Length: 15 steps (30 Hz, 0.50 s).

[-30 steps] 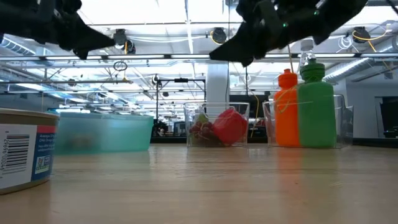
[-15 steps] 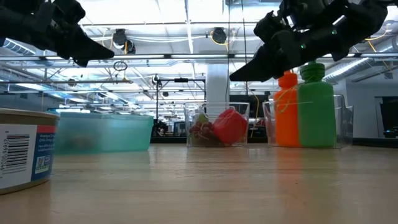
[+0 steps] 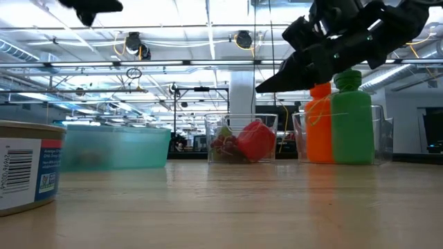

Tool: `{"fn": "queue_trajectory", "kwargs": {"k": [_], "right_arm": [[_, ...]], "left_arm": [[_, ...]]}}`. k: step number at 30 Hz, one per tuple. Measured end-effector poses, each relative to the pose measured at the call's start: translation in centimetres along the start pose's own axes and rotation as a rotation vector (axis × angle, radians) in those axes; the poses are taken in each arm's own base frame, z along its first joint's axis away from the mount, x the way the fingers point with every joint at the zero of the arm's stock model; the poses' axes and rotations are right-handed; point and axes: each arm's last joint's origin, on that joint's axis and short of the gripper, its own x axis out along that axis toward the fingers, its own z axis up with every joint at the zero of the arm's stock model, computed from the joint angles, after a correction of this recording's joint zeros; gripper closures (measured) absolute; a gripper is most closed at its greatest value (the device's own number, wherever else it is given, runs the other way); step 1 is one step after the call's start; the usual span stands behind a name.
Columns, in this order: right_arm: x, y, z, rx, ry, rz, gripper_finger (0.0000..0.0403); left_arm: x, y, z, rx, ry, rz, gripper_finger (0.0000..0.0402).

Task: Pick & Place Food Item
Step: Put the yellow mango into the left transparent bin

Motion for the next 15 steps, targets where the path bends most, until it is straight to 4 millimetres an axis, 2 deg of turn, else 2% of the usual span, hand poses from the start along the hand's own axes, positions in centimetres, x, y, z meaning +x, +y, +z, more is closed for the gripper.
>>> {"fn": "queue_trajectory", "kwargs": {"k": [2,6,11,15], "right_arm": [[0.0,-0.3,0.0,-0.011,0.0,-0.009,0.0403],[0.0,-0.9,-0.2,-0.029,0.003,0.017,0.0403],[0.0,-1.5,-0.4,-0.036,-0.003,0.07,0.0403],[0.0,-1.9,-0.5,-0.029,-0.008,0.092,0.0403]], "left_arm": [[-0.2,-0.4,1.9,-0.014,0.116,0.053,0.0371],[0.2,-1.1,3.8,-0.096,0.412,0.13,0.0364],[1.8,-2.5,3.8,-0.191,0.812,0.194,0.0325],[3.8,-4.2,2.7,-0.334,1.037,0.167,0.0269]]}}
